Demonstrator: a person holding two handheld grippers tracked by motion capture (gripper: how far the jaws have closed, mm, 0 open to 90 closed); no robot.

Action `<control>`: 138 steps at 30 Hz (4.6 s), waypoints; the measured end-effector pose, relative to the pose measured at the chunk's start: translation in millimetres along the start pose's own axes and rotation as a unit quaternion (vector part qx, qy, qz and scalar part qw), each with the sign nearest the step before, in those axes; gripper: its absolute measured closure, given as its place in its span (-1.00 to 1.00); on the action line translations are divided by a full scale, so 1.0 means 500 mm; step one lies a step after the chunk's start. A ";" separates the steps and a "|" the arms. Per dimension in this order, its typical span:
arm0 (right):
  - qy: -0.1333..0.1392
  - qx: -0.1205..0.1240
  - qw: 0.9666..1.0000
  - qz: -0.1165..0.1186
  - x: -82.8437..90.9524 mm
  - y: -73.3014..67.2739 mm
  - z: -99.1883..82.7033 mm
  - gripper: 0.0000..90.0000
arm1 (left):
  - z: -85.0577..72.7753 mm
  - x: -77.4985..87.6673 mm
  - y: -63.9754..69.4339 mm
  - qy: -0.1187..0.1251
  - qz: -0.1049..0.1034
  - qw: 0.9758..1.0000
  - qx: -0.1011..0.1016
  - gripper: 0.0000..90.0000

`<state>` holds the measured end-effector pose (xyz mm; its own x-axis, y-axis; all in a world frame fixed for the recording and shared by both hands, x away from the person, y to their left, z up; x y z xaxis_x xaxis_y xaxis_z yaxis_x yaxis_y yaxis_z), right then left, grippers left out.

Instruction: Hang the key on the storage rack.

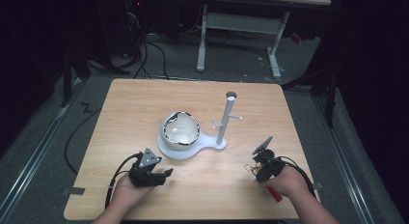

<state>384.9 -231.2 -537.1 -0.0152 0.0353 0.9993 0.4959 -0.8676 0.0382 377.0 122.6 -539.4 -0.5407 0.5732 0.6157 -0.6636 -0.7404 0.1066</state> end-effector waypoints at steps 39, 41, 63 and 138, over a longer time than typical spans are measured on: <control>0.002 0.043 0.999 0.006 0.159 0.028 0.024 0.67 | -0.004 -0.008 0.006 -0.006 -0.006 1.000 -0.005 -0.17; 0.005 0.039 0.999 0.002 0.177 0.032 0.025 0.67 | -0.005 -0.010 0.006 -0.007 -0.005 1.000 -0.006 -0.17; 0.036 0.062 0.997 -0.016 0.289 0.025 0.069 0.67 | -0.007 -0.012 0.007 -0.007 -0.004 1.000 -0.016 -0.15; 0.079 0.061 0.995 -0.023 0.492 -0.023 0.266 0.67 | 0.007 0.008 0.000 0.020 -0.007 1.000 -0.002 -0.13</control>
<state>491.2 -146.7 -292.2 -0.1721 -0.0125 0.9850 0.5928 -0.7999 0.0934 376.7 123.5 -534.1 -0.5510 0.5973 0.5828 -0.6733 -0.7308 0.1125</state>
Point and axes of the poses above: each handheld gripper's, and its own axes: x roughly backward along the jaws, z roughly out of its top, y roughly to its right, the point moved 9 cm from there along -x, roughly forward along the jaws, and after that the axes turned 3 degrees about y, right-handed, at the moved point
